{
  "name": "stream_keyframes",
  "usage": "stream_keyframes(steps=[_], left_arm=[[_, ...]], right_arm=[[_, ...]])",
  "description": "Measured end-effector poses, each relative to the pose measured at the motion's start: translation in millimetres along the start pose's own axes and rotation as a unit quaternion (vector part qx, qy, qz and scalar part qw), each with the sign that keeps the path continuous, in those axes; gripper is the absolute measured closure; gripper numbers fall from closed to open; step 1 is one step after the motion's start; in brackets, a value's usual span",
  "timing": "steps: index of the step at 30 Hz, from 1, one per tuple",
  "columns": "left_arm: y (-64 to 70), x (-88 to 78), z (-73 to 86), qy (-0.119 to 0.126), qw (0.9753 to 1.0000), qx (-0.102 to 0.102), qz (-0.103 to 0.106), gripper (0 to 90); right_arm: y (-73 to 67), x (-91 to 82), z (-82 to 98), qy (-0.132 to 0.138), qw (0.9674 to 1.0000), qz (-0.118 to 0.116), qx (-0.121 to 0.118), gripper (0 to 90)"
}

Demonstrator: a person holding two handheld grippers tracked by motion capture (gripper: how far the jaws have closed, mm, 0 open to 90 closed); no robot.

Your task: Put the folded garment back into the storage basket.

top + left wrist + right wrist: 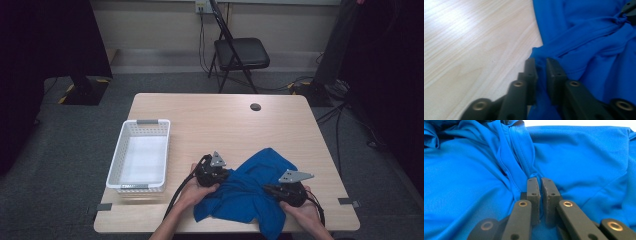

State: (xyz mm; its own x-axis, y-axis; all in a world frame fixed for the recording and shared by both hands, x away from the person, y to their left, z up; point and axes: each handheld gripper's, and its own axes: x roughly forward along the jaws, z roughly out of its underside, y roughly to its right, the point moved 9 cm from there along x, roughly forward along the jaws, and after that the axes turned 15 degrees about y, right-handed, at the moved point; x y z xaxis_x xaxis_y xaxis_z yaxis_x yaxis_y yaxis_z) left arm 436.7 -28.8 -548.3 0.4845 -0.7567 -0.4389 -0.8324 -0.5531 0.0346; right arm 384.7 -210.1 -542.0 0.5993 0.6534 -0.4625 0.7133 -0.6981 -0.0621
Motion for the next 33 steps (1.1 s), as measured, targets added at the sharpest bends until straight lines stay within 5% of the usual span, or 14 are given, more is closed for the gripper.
stream_keyframes(steps=[14, 16, 33], left_arm=[[17.4, -24.4, 12.0, -0.009, 0.9995, -0.016, 0.024, 86.6], [20.6, -29.0, 14.1, -0.012, 0.9996, -0.005, 0.026, 86.7], [51.0, -66.0, 29.9, -0.024, 0.9978, -0.016, 0.059, 86.7]], right_arm=[[-17.5, -5.5, 5.7, -0.014, 0.9995, -0.028, 0.008, 85.5], [-22.3, -6.3, 6.3, -0.017, 0.9994, -0.031, 0.004, 85.5], [-52.7, -17.1, 11.2, -0.04, 0.9947, -0.094, 0.007, 85.8]])
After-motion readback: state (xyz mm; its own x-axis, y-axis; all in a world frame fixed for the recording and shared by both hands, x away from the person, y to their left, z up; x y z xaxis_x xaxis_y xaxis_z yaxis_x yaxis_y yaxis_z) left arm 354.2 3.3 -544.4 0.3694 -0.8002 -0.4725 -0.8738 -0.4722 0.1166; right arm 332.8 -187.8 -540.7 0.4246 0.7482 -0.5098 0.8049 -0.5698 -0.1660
